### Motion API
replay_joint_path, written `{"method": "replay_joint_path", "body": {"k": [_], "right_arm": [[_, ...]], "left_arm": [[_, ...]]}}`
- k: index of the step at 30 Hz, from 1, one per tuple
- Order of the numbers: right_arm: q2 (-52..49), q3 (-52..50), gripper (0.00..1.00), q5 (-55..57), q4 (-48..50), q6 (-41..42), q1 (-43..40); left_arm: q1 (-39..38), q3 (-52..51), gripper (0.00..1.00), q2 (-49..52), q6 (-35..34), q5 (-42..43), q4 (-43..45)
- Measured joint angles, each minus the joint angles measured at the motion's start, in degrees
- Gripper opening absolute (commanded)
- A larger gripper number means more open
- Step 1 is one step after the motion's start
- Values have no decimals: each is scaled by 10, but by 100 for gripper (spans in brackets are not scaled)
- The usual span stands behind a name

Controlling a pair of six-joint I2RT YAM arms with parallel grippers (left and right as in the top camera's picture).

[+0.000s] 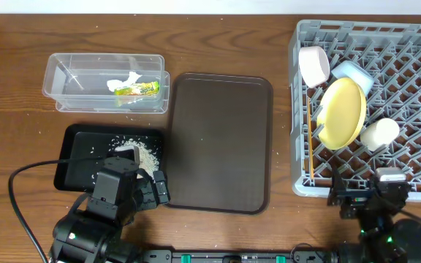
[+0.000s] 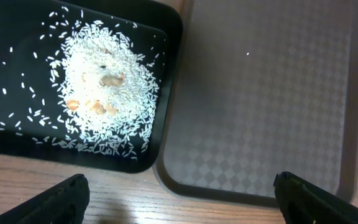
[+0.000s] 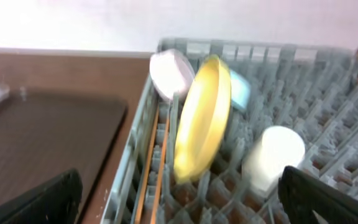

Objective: Sort waste into correct bins and load items into the dishwasher rack

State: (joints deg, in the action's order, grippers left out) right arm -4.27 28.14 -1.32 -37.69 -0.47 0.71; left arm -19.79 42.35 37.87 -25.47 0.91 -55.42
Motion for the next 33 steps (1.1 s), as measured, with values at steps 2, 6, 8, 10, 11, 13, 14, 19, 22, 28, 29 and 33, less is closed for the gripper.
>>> {"method": "replay_joint_path", "body": {"k": [2,6,8,10,11,13,14,19,22,28,29,33], "right_arm": [[24,-42,99,0,60,-2,2],[35,-117,99,-1,205,-3,4],[36,-155,99,-2,278,-3,4],[36,-195,99,-2,360,-4,4],[36,-212,99,-2,389,-4,4],[37,-249,99,-2,444,-4,4],[37,-261,99,-2,447,-4,4],[37,-278,99,-3,369,-4,4],[35,-278,99,-3,338,-4,4],[35,-278,99,-3,338,-4,4],[35,-278,99,-3,338,-4,4],[35,-278,99,-3,338,-4,4]], "left_arm": [[0,0,97,0,0,0,0],[0,0,98,0,0,0,0],[0,0,98,0,0,0,0],[0,0,98,0,0,0,0],[0,0,98,0,0,0,0],[0,0,98,0,0,0,0],[0,0,98,0,0,0,0],[0,0,98,0,0,0,0],[0,-1,98,0,0,0,0],[0,-1,98,0,0,0,0],[0,-1,98,0,0,0,0],[0,-1,98,0,0,0,0]]}}
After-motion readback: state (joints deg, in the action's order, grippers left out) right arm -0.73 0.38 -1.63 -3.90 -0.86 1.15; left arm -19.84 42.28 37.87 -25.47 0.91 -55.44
